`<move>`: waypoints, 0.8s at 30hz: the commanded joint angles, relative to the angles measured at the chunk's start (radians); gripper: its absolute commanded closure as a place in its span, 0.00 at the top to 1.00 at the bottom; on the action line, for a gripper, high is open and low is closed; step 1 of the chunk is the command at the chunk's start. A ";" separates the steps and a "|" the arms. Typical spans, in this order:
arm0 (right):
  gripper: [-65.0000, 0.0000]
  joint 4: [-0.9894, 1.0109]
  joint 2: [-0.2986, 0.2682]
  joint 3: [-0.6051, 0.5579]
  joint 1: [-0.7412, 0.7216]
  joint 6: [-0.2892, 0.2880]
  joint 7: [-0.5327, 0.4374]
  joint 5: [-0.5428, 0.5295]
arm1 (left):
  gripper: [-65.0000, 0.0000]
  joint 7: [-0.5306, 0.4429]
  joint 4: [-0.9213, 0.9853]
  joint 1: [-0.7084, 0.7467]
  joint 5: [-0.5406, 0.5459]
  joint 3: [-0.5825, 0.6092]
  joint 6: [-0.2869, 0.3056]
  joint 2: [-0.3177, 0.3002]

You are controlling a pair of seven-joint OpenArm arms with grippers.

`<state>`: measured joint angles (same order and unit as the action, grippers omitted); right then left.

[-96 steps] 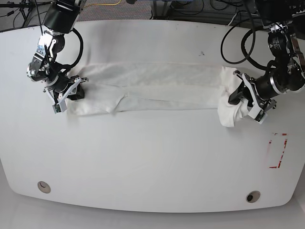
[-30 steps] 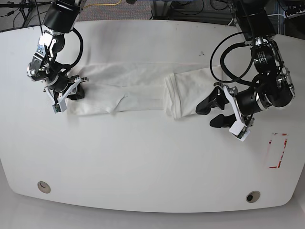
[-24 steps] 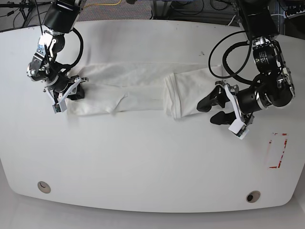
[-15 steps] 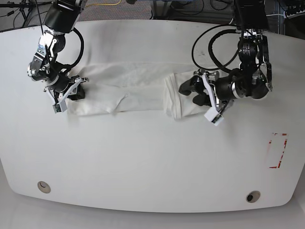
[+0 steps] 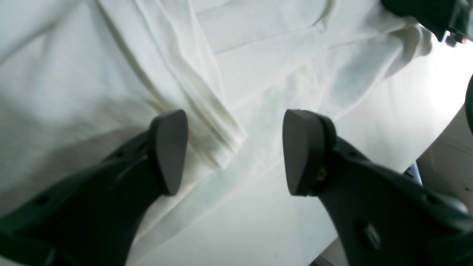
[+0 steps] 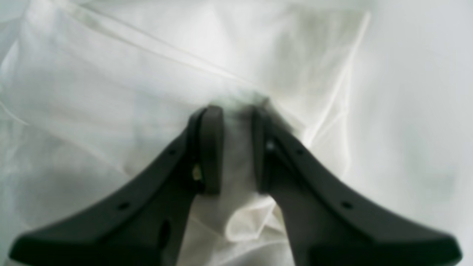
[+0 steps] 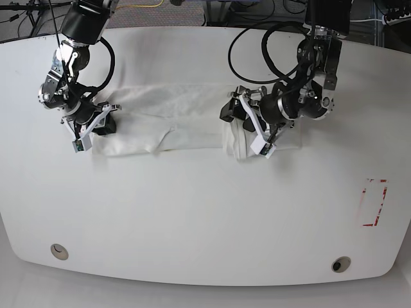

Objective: Fold the T-shirt properly
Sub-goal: 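Lower the left gripper onto the folded shirt middle and grasp it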

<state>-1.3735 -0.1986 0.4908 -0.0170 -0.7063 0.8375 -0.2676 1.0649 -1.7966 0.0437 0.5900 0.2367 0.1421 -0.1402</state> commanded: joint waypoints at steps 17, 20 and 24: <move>0.21 0.006 -0.002 -0.005 0.004 0.008 0.082 0.055 | 0.59 -0.062 -0.041 -0.015 -0.357 0.151 -0.146 0.067; 0.21 0.006 -0.003 -0.005 0.004 0.008 0.082 0.055 | 0.59 -0.061 -0.016 -0.015 -0.434 0.171 -0.146 0.089; 0.21 0.006 -0.003 -0.005 0.004 0.008 0.082 0.055 | 0.59 -0.061 0.010 -0.015 -0.503 0.180 -0.146 0.106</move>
<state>-1.3735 -0.1993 0.4908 -0.0193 -0.7063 0.8402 -0.2680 1.0206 -1.7855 0.0387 0.1211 0.4137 -0.0032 -0.0467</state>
